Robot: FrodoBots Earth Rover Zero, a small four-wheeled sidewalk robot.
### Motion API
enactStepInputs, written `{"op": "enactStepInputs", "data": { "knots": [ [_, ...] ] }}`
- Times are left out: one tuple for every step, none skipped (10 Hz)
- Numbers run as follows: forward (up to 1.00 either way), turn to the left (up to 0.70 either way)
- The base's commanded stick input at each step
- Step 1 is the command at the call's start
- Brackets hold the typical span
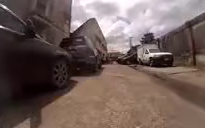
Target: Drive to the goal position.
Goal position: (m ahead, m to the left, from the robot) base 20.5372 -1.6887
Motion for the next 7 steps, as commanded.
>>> {"op": "enactStepInputs", "data": {
  "knots": [
    [0.85,-0.26],
    [0.85,-0.34],
    [0.85,-0.34],
    [0.85,-0.34],
    [0.85,-0.34],
    [0.85,-0.34],
    [0.85,-0.34]
  ]
}}
